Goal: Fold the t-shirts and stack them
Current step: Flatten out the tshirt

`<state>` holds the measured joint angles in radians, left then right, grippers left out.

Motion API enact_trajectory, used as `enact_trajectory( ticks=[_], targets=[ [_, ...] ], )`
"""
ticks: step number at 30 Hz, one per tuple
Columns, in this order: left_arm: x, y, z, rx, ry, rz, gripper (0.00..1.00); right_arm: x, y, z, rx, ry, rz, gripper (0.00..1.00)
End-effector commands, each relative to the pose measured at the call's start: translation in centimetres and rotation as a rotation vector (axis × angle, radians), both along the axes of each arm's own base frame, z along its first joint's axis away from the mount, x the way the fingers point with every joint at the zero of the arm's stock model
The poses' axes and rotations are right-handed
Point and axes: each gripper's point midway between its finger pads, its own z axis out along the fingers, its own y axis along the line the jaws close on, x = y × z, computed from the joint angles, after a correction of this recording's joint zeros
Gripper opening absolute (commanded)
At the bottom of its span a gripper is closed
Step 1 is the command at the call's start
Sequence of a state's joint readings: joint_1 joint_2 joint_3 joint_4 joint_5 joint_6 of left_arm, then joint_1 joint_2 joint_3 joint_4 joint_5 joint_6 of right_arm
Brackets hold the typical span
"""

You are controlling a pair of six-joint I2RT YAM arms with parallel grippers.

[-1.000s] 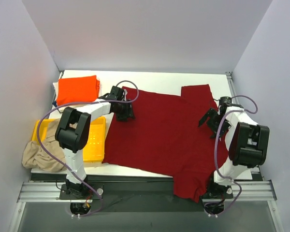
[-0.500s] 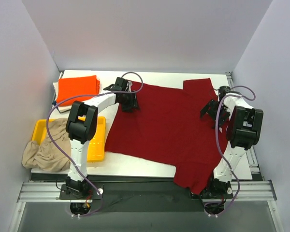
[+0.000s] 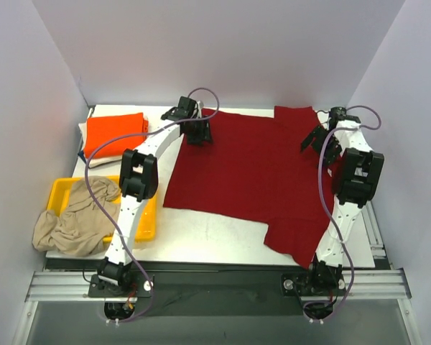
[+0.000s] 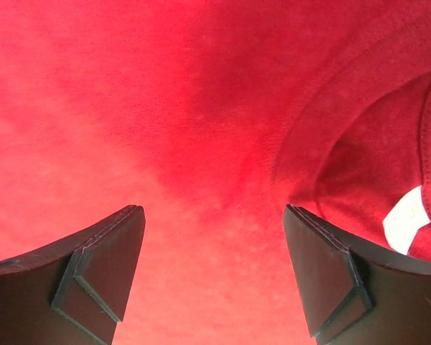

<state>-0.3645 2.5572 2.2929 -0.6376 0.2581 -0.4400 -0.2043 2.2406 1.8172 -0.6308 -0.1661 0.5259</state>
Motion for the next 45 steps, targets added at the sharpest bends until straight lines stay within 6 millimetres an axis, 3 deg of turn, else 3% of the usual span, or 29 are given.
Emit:
enact_trajectory(
  ticks=[1,3,5,7,8,9,13,15,16,18,20,21,22,23,24,31,37,45],
  targets=[
    [0.8,0.3,3.1,0.014,-0.045,-0.026,0.64,0.4,0.8,3.2,0.053,-0.038,0.047,0.8],
    [1.0,0.3,5.2,0.001,-0.083,-0.021,0.64,0.9,1.1,5.3,0.061,-0.091,0.07,0.8],
    [0.6,0.4,5.9,-0.002,-0.095,-0.019,0.64,1.1,1.8,7.7,0.066,-0.149,0.096,0.8],
    [0.5,0.4,8.9,-0.019,-0.151,-0.011,0.64,0.7,2.1,10.2,0.041,-0.197,0.116,0.8],
    [-0.5,0.7,7.7,-0.006,-0.12,-0.01,0.64,0.6,2.5,10.8,0.036,-0.211,0.133,0.8],
    [-0.9,0.8,9.7,-0.017,-0.152,-0.009,0.64,0.3,2.7,11.4,0.032,-0.222,0.144,0.8],
    [-3.7,1.2,9.1,-0.008,-0.113,-0.005,0.64,-1.9,3.6,13.1,0.044,-0.243,0.151,0.8],
    [-5.8,1.8,7.7,-0.001,-0.059,0.016,0.64,-3.7,4.3,11.7,0.068,-0.198,0.151,0.8],
    [-6.2,1.7,7.6,-0.011,-0.066,0.019,0.64,-4.5,4.4,12.0,0.068,-0.199,0.15,0.8],
    [-8.2,2.3,6.4,-0.015,-0.02,0.039,0.64,-6.6,5.1,10.0,0.082,-0.144,0.156,0.8],
    [-9.0,2.5,5.8,-0.027,-0.011,0.055,0.64,-8.0,5.7,9.4,0.08,-0.133,0.172,0.8],
    [-9.4,2.6,6.1,-0.035,-0.016,0.059,0.64,-9.7,6.0,7.8,0.09,-0.082,0.172,0.8],
    [-10.3,2.9,4.9,-0.03,0.01,0.062,0.64,-10.7,6.2,7.5,0.091,-0.074,0.174,0.8],
    [-10.5,2.9,4.7,-0.036,0.016,0.064,0.64,-11.2,6.2,7.0,0.092,-0.071,0.171,0.8],
    [-10.9,2.9,4.4,-0.044,0.028,0.064,0.64,-13.1,6.5,5.3,0.105,-0.023,0.163,0.8],
    [-11.4,3.4,1.6,-0.032,0.103,0.095,0.64,-17.3,7.5,2.1,0.137,0.035,0.137,0.8],
    [-10.3,4.5,-0.4,-0.056,0.149,0.131,0.64,-17.3,7.2,-0.1,0.129,0.092,0.1,0.8],
    [-8.5,4.1,-3.1,-0.053,0.191,0.091,0.64,-14.7,6.5,-1.4,0.121,0.122,0.064,0.79]
  ],
)
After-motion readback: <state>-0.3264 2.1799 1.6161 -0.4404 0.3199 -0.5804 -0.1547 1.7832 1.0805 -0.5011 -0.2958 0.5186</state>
